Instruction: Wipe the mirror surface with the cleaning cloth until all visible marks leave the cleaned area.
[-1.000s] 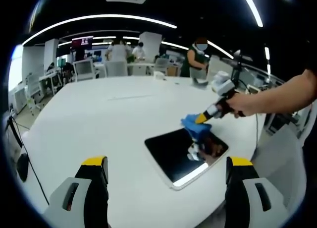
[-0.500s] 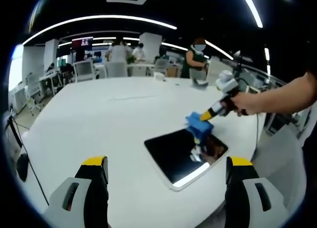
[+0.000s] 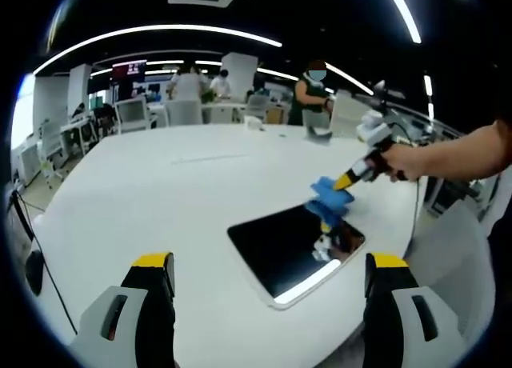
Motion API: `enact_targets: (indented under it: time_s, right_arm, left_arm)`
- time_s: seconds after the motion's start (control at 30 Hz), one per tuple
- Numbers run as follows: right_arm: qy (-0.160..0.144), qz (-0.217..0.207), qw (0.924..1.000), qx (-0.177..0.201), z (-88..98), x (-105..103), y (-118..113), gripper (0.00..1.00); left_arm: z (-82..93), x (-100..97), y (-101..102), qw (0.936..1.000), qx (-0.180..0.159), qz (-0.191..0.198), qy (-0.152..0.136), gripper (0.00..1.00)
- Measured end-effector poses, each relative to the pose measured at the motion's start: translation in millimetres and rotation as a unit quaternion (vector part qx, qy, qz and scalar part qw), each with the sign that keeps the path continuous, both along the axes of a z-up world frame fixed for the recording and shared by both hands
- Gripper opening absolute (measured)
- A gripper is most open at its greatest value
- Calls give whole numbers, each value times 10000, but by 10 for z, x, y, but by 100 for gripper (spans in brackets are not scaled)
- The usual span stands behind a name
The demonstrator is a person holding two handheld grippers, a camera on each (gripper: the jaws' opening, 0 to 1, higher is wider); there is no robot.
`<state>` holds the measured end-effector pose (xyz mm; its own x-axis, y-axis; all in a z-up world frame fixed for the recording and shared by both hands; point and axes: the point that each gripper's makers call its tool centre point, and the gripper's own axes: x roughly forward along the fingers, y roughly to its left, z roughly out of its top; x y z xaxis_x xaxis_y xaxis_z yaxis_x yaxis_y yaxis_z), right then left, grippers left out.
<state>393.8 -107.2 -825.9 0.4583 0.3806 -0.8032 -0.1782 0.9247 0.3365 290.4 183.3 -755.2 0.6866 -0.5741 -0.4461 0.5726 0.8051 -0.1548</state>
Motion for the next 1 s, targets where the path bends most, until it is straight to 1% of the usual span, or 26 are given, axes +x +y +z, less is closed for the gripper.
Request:
enact_targets:
  time_s: [0.33,0.5,0.67,0.8,0.93,1.0]
  right_arm:
    - [-39,-80,9999,-136,84,-52,-339,0]
    - [59,-224,9997,-61,69,-85,-452,1]
    - [99,-239,9997,-44,56,-118,-422,1]
    - [116,-139,9998,-104,13,-121,-355,1]
    - [199,-85,9997,-103,-74,-128,-277,1]
    - [251,-51,9995,-173,-147,-129,-266,1]
  left_arm:
    - [2,35,16,10000,14,5,-20,99]
    - [0,42,14,10000,7,16,-10,99]
    - [0,44,-14,10000,-5,-3,-6,99]
    - [-4,46,-13,10000,2,-9,-7,99]
    - [-4,39,8,10000,10,9,-1,99]
    - [-9,32,19,10000,13,14,7,99]
